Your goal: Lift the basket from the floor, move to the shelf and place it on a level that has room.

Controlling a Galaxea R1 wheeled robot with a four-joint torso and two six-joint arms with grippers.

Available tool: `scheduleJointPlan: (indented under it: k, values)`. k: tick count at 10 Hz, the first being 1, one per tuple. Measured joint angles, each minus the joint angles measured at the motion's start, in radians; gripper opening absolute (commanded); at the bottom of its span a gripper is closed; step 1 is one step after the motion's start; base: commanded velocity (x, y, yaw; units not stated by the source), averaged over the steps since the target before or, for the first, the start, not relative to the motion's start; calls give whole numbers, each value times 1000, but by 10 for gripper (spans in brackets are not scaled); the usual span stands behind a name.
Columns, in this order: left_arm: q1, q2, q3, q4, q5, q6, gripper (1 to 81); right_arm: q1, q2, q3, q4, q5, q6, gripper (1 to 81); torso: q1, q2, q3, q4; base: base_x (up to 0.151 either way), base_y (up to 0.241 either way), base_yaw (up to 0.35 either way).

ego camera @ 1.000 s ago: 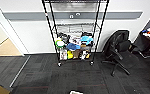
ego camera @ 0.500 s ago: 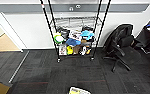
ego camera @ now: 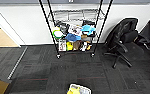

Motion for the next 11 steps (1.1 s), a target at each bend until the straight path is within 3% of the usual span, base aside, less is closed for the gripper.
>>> scheduleJointPlan:
  k: [7,11]
  values:
    - [-170,3,-98,45,154,1,811,-7,-1,0,2,-2,0,811,141,-224,-14,0,0,0,0]
    - [-220,21,-102,80,207,1,811,-5,-7,0,4,-2,0,811,217,-344,-121,0,0,0,0]
